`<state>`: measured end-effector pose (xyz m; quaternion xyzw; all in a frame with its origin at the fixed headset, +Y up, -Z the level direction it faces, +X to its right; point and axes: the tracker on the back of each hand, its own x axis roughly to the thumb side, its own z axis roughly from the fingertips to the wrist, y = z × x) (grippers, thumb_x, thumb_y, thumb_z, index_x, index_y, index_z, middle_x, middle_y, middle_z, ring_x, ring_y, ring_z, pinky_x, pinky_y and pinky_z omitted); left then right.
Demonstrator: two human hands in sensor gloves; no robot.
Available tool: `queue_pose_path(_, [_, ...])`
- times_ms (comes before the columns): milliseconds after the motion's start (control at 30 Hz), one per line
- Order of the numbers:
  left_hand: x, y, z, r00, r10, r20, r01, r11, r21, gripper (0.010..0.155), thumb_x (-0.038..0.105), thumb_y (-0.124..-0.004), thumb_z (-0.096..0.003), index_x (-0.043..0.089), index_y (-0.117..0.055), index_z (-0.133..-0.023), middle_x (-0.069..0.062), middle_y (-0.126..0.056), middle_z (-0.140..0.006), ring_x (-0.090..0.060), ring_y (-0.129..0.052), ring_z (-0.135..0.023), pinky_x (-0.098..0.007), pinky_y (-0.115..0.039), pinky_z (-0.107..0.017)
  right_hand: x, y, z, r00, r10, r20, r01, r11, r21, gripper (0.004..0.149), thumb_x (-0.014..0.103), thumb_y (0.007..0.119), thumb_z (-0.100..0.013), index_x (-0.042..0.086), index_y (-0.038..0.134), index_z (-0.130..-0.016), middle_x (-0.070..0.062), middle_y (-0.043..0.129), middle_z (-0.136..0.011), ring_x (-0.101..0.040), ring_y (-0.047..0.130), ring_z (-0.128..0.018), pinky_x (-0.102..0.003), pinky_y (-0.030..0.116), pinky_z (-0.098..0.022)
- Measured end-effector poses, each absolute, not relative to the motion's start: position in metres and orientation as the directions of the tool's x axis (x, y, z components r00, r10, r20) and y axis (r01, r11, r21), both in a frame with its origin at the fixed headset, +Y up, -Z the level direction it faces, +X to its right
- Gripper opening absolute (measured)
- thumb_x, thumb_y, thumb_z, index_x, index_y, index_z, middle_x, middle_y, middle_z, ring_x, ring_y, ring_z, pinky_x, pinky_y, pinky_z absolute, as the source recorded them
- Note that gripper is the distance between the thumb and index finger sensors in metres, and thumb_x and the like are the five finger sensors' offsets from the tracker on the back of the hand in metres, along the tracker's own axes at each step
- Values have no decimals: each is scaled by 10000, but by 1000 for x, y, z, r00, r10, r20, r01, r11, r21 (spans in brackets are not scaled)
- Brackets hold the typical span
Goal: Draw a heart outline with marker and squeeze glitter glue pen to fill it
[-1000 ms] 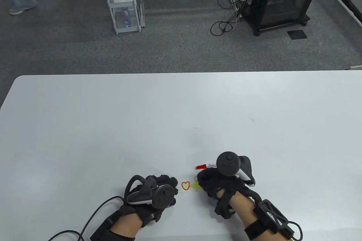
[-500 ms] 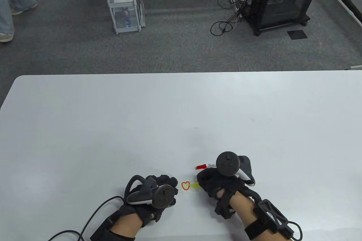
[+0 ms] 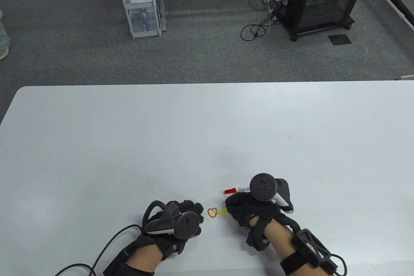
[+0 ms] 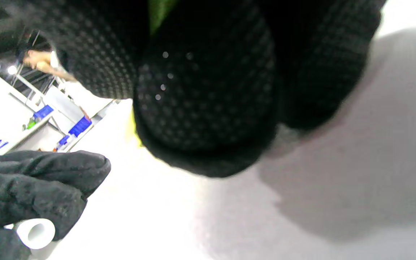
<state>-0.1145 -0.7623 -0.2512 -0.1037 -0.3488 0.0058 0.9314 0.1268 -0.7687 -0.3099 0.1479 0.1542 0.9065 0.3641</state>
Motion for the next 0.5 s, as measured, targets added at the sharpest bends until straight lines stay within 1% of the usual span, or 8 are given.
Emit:
queue_pose_path(133, [-114, -762, -251, 756, 83, 649, 61, 978, -197, 464, 490, -748, -498, 257, -780, -899, 6, -714, -1111, -287, -715, -1017, -556, -658, -694, 126, -768, -309, -694, 701, 164, -606, -691, 394, 464, 337, 859, -432, 81, 887, -817, -98, 1047, -548, -110, 1087, -242, -363, 952, -280])
queue_pose_path(267, [-114, -763, -251, 756, 84, 649, 61, 978, -197, 465, 490, -748, -498, 256, -781, -898, 5, -713, -1111, -286, -717, -1016, -555, -659, -694, 121, -767, -308, -732, 652, 198, -556, -739, 379, 458, 343, 872, -429, 94, 896, -812, -100, 1048, -545, -98, 1084, -234, -347, 953, -272])
queue_pose_path(400, [-115, -762, -251, 756, 84, 649, 61, 978, -198, 465, 490, -748, -499, 255, -781, -898, 4, -714, -1111, -287, -716, -1017, -556, -658, -693, 118, -766, -306, -733, 639, 233, -521, -748, 412, 449, 341, 884, -419, 99, 912, -797, -99, 1051, -541, -110, 1087, -246, -360, 950, -288])
queue_pose_path(500, [-115, -762, -251, 756, 84, 649, 61, 978, -197, 465, 491, -747, -499, 257, -779, -899, 4, -713, -1112, -288, -716, -1017, -555, -658, -694, 119, -766, -306, -728, 648, 222, -543, -743, 390, 453, 340, 883, -420, 92, 910, -798, -101, 1052, -539, -104, 1089, -241, -354, 956, -280])
